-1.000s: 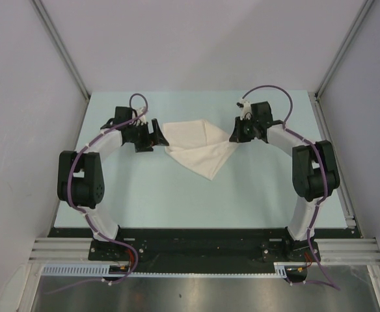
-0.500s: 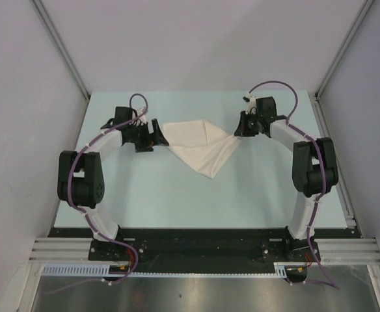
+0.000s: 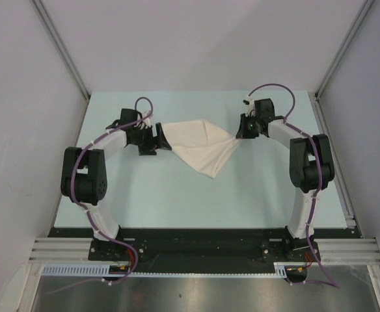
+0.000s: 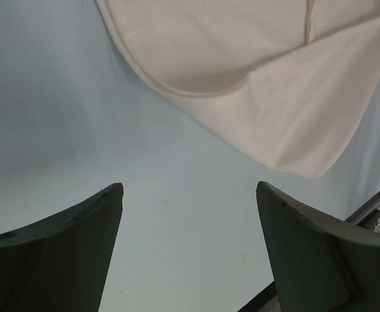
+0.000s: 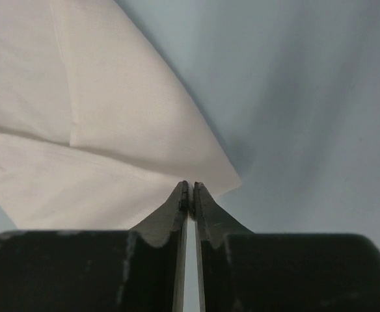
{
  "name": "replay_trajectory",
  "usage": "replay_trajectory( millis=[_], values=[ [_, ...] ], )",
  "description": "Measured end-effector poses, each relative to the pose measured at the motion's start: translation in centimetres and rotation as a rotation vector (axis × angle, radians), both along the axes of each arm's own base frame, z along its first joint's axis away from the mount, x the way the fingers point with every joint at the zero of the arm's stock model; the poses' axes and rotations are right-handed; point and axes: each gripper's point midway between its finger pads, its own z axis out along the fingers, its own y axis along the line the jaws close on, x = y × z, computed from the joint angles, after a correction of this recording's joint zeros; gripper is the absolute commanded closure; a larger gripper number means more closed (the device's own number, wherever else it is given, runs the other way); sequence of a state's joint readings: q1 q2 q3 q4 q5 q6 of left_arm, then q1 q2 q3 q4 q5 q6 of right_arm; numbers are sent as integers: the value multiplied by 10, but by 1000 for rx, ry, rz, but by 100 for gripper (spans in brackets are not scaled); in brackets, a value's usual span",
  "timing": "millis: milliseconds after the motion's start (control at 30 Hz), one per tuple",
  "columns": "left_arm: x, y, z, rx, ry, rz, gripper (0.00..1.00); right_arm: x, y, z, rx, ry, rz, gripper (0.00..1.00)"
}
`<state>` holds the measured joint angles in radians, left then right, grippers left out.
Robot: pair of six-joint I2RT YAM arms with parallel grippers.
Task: Fold the napkin, place the utensils inside, and roll it up
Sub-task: Fold the napkin
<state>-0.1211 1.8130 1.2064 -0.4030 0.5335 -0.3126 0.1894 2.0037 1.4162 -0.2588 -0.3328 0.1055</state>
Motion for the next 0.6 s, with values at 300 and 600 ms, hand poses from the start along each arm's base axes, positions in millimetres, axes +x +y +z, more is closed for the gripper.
replay_trajectory(
  millis=[300,600],
  values=[
    [-2,-1,-18,8,43,-3,22,5,-14,1,13,-3,-21,38],
    [-3,-2,-23,10,56,-6,22,2,-8,-14,105,29,63,36]
  ],
)
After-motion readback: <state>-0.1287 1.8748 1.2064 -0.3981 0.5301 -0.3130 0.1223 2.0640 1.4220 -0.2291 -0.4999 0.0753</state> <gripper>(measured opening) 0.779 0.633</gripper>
